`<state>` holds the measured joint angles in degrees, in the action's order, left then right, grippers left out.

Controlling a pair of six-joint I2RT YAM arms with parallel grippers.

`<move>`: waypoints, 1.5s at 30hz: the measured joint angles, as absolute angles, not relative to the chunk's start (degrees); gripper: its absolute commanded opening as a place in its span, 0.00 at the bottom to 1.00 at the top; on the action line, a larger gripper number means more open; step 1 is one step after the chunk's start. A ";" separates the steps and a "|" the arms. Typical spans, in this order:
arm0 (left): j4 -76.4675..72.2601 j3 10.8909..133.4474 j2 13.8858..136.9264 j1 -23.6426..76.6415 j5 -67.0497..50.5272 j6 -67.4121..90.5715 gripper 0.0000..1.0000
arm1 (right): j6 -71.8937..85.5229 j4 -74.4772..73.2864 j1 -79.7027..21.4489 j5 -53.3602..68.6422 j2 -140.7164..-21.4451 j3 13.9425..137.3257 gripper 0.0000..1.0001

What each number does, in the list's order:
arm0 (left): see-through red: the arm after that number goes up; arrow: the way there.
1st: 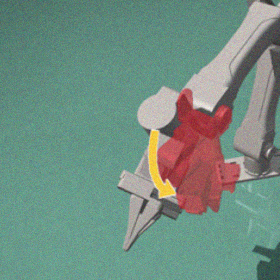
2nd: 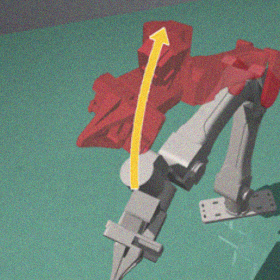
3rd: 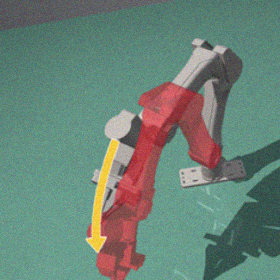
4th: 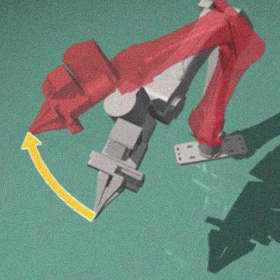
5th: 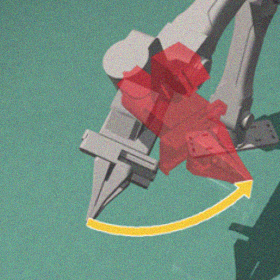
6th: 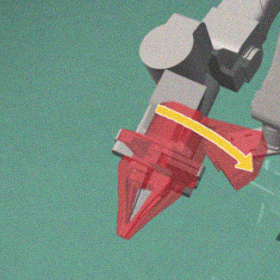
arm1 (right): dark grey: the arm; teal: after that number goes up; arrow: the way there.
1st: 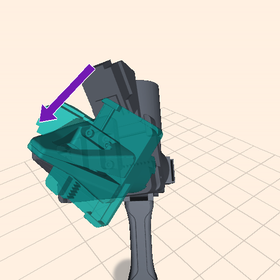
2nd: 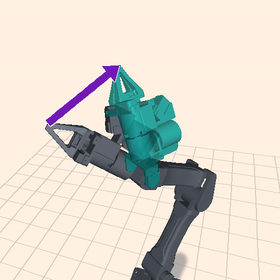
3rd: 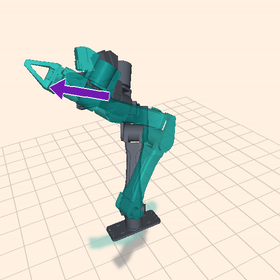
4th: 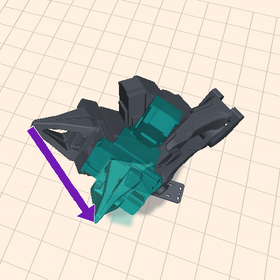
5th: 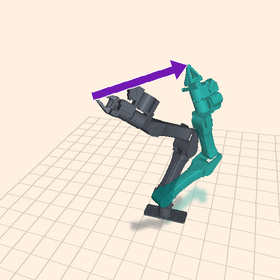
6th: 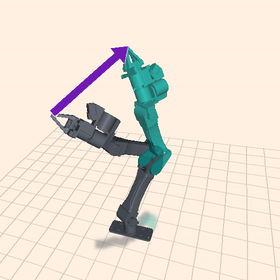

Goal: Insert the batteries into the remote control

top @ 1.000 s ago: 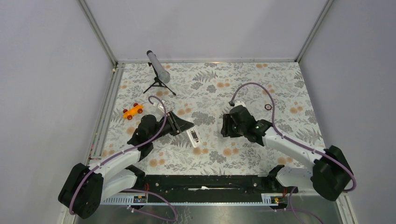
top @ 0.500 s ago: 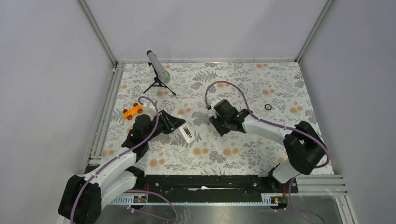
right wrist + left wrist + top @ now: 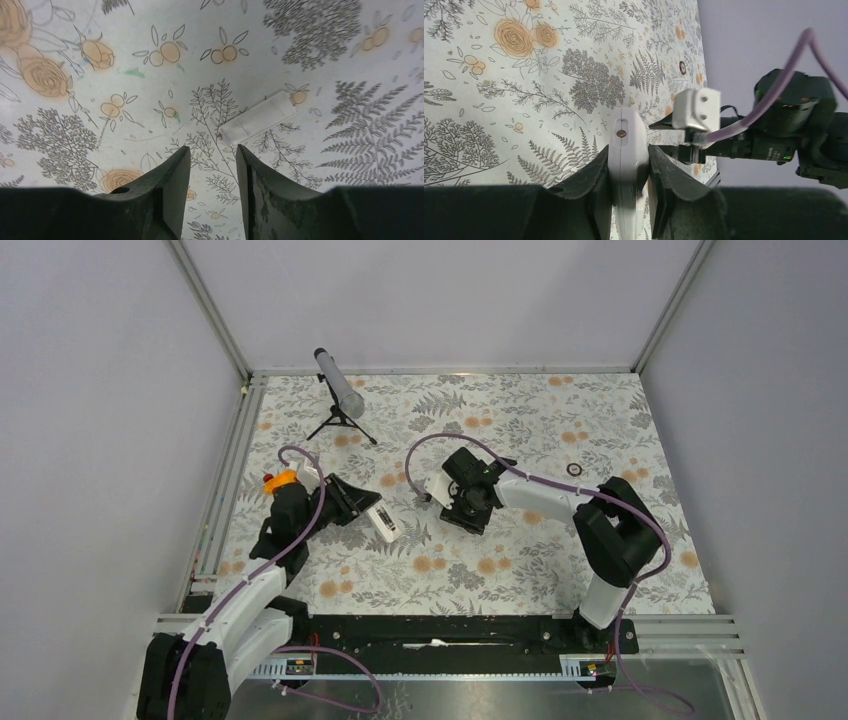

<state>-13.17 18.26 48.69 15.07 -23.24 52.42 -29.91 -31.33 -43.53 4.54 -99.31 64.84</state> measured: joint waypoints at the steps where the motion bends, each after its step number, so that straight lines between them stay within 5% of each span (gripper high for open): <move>1: -13.21 18.24 48.69 14.48 -23.66 52.45 0.00 | -30.81 -31.86 -43.53 4.64 -100.03 64.88 0.45; 30: -15.77 17.63 50.50 11.11 -28.12 54.08 0.00 | -39.42 -28.99 -43.55 1.63 -103.37 63.88 0.33; 33: -16.10 17.34 50.83 11.00 -28.29 54.30 0.00 | -39.48 -28.99 -43.57 1.54 -103.37 63.88 0.22; 36: -16.47 17.28 50.89 10.94 -28.47 54.50 0.00 | -39.70 -29.12 -43.57 1.17 -103.68 63.88 0.00; 45: -17.26 17.23 51.11 10.66 -28.73 54.89 0.00 | -36.56 -29.02 -43.24 2.94 -103.57 64.34 0.00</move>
<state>-17.26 17.23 51.11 10.66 -28.73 54.89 -36.56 -29.02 -43.24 2.94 -103.57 64.34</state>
